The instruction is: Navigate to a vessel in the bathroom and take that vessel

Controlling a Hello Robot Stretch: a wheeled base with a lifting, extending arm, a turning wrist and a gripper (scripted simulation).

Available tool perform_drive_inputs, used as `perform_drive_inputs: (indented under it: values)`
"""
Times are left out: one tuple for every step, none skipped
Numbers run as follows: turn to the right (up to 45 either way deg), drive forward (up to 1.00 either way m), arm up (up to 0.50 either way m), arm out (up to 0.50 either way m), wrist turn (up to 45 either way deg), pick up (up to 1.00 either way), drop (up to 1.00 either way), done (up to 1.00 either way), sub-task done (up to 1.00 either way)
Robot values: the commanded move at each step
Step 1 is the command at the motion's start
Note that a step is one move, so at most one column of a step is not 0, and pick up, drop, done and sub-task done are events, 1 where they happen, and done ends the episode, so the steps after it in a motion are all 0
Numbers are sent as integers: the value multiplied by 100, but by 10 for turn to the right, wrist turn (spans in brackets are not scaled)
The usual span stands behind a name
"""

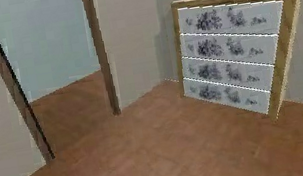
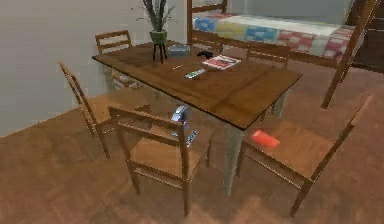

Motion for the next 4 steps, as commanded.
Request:
perform_drive_inputs:
  values:
    - [-210, 0, 0, 0, 0, 0, 0, 0, 0]
    - [0, 100, 0, 0, 0, 0, 0, 0, 0]
    - [0, 100, 0, 0, 0, 0, 0, 0, 0]
    - [-210, 0, 0, 0, 0, 0, 0, 0, 0]
